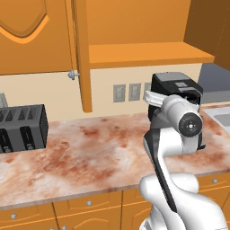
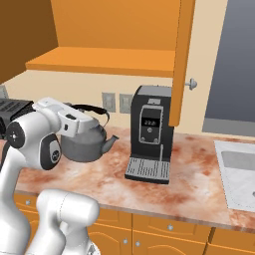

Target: Open the cabinet, pick the kettle from the cabinet, and place it in the sink.

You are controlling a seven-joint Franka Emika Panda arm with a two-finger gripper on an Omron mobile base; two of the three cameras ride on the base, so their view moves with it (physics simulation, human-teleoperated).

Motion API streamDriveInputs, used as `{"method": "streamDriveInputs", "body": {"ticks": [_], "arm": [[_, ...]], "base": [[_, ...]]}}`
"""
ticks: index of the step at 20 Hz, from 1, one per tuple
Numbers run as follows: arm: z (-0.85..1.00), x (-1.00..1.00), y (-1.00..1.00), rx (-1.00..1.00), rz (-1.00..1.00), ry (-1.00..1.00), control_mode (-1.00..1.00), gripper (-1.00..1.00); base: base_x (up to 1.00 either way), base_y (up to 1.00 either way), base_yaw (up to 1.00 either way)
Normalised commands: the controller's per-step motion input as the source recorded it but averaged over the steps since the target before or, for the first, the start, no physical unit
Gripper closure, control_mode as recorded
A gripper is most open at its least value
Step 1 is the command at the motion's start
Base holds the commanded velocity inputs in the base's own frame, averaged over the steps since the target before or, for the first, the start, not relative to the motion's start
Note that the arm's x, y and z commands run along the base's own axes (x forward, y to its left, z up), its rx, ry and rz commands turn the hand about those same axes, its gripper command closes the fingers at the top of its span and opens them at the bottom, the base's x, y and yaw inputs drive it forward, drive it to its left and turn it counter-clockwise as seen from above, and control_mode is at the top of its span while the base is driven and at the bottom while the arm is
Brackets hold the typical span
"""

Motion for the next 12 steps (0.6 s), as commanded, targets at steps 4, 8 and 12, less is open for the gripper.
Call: {"method": "streamDriveInputs", "body": {"ticks": [4, 8, 12], "arm": [[0.0, 0.0, 0.0, 0.0, 0.0, 0.0, -1.0, 1.0], [0.0, 0.0, 0.0, 0.0, 0.0, 0.0, -1.0, 1.0], [0.0, 0.0, 0.0, 0.0, 0.0, 0.0, -1.0, 1.0]], "base": [[0.0, 0.0, 0.0], [0.0, 0.0, 0.0], [0.0, 0.0, 0.0]]}}
